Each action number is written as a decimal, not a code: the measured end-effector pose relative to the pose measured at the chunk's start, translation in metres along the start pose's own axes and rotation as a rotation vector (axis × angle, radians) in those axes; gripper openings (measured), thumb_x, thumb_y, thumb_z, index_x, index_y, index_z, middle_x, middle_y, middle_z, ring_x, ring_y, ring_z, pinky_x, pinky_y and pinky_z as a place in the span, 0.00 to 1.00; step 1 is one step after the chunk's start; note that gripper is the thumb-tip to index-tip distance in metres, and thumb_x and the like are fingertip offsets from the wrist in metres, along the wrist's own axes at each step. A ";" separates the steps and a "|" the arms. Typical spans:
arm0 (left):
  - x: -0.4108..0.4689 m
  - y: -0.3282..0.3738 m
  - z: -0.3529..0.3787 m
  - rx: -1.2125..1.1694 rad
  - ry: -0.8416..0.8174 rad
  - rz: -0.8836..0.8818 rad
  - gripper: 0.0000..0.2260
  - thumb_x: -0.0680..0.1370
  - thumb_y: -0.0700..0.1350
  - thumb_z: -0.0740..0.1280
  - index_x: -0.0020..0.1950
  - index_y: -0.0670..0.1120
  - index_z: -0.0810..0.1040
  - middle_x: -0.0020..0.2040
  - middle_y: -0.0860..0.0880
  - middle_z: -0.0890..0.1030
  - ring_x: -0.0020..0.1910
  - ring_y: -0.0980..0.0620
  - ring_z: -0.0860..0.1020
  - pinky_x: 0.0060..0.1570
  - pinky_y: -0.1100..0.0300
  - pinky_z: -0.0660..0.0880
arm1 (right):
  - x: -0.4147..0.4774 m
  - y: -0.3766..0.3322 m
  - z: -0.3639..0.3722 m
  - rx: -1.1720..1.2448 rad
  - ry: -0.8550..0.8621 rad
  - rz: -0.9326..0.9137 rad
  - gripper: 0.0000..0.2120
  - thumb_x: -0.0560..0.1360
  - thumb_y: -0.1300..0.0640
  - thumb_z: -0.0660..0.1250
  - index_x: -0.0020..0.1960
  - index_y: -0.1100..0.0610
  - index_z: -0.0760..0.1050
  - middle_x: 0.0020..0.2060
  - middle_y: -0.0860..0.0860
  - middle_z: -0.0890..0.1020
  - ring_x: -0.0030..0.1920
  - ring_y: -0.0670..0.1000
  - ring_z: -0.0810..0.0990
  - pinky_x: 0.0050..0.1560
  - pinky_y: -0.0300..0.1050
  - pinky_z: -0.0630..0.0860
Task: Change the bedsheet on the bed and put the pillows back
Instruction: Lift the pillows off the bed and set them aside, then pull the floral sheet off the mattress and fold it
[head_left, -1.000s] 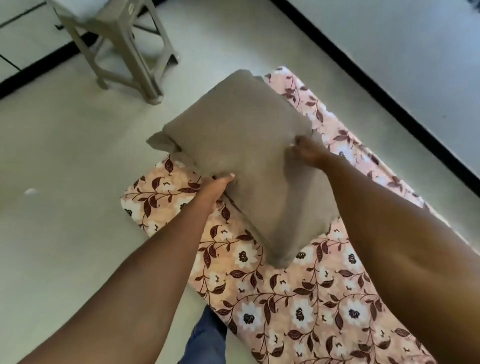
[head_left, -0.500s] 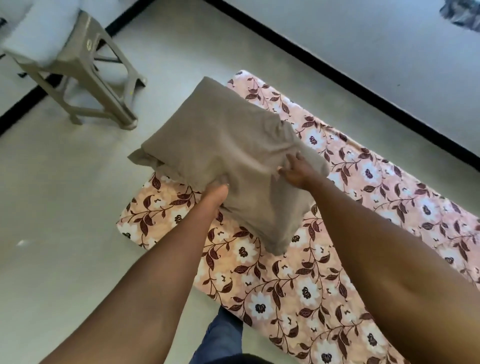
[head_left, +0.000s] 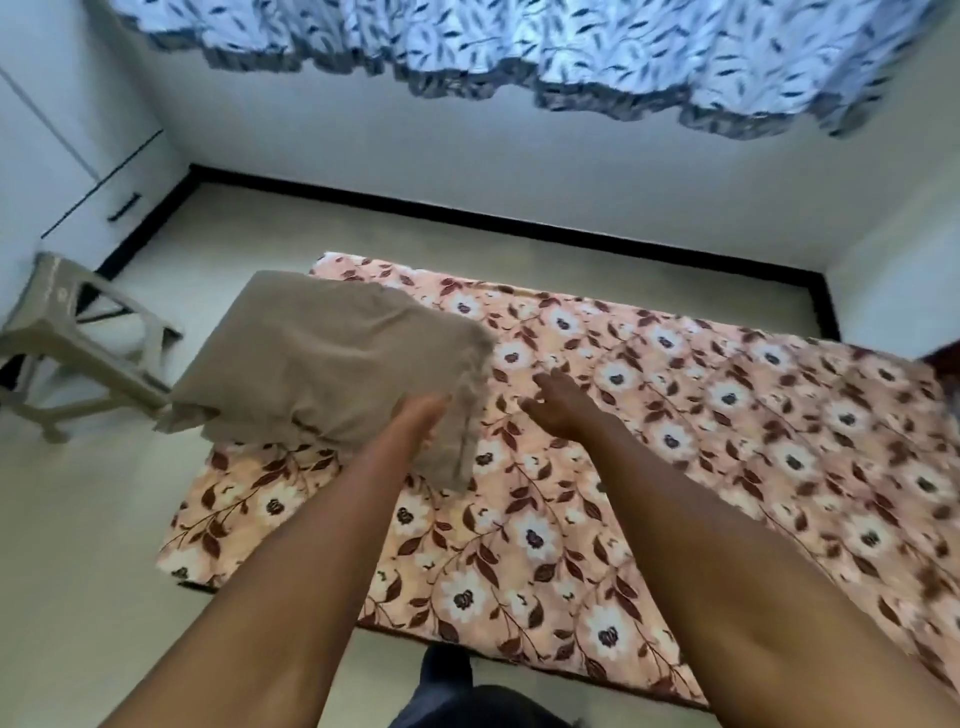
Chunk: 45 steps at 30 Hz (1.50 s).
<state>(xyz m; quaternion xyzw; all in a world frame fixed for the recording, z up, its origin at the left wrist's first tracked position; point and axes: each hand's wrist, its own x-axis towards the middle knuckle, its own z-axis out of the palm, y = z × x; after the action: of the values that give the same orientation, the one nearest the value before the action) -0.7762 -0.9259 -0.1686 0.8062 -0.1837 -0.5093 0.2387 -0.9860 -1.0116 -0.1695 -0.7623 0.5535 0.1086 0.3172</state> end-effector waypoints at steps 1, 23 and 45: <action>-0.021 0.003 0.022 0.020 -0.018 0.041 0.13 0.81 0.54 0.66 0.50 0.44 0.77 0.51 0.42 0.77 0.39 0.47 0.75 0.41 0.56 0.76 | -0.024 0.026 -0.003 0.016 0.017 0.032 0.31 0.82 0.42 0.61 0.80 0.54 0.60 0.81 0.59 0.57 0.80 0.60 0.58 0.77 0.59 0.63; -0.274 0.066 0.489 0.692 -0.496 0.514 0.15 0.77 0.53 0.71 0.46 0.40 0.78 0.42 0.41 0.79 0.39 0.48 0.78 0.43 0.58 0.75 | -0.360 0.470 -0.022 0.314 0.207 0.620 0.34 0.84 0.43 0.59 0.83 0.58 0.53 0.82 0.59 0.51 0.82 0.59 0.52 0.79 0.56 0.58; -0.138 0.189 0.824 1.003 -0.536 0.608 0.22 0.80 0.53 0.68 0.70 0.43 0.74 0.62 0.42 0.80 0.58 0.45 0.80 0.59 0.53 0.77 | -0.195 0.775 -0.075 0.385 0.081 0.568 0.32 0.83 0.44 0.58 0.82 0.55 0.55 0.82 0.57 0.53 0.81 0.59 0.56 0.78 0.56 0.61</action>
<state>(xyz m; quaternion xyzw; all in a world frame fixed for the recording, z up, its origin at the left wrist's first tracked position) -1.5923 -1.1689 -0.2625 0.5768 -0.6728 -0.4549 -0.0878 -1.7780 -1.0500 -0.2922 -0.5075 0.7663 0.0557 0.3899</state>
